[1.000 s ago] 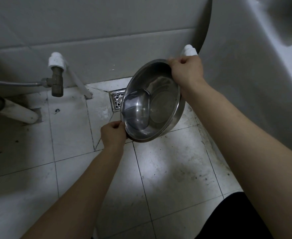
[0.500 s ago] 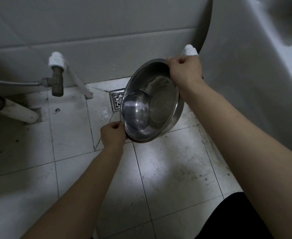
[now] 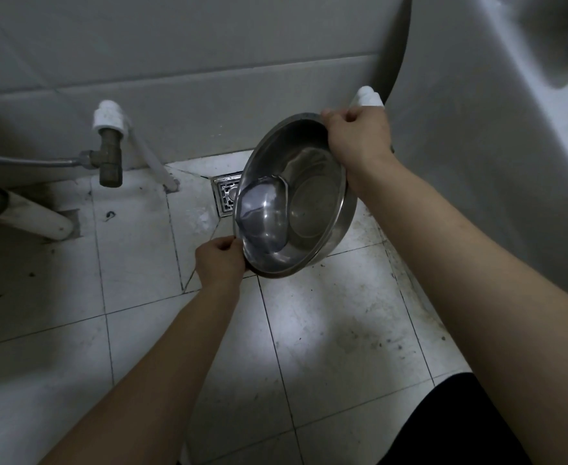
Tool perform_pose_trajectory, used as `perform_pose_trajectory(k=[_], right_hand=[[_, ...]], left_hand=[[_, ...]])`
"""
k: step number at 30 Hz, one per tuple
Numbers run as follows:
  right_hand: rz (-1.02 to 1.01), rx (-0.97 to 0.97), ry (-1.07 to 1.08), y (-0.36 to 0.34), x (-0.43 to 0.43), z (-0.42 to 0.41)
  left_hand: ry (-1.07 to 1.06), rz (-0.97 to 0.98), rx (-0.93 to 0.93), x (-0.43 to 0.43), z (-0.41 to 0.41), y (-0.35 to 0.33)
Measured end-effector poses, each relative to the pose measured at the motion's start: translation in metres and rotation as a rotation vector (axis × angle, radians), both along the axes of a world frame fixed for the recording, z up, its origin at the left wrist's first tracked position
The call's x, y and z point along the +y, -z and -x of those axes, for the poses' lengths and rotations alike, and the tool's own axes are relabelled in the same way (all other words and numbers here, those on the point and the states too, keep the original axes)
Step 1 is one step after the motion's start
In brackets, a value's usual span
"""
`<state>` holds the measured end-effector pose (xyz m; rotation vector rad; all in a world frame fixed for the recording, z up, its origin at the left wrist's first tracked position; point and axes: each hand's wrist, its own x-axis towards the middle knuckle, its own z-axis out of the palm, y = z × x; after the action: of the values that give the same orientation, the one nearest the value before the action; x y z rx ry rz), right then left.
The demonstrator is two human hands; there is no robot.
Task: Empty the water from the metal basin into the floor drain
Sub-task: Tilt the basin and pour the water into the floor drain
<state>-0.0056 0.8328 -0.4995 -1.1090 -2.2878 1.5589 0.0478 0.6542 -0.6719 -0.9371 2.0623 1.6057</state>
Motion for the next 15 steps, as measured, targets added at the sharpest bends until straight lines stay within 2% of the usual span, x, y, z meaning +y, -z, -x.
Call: perform_pose_trajectory(k=[15], right_hand=[[-0.026,-0.009,-0.023,-0.0041,-0.0049,0.0002]], left_hand=[[-0.001,-0.009,-0.012,-0.0021,-0.0001,0.0033]])
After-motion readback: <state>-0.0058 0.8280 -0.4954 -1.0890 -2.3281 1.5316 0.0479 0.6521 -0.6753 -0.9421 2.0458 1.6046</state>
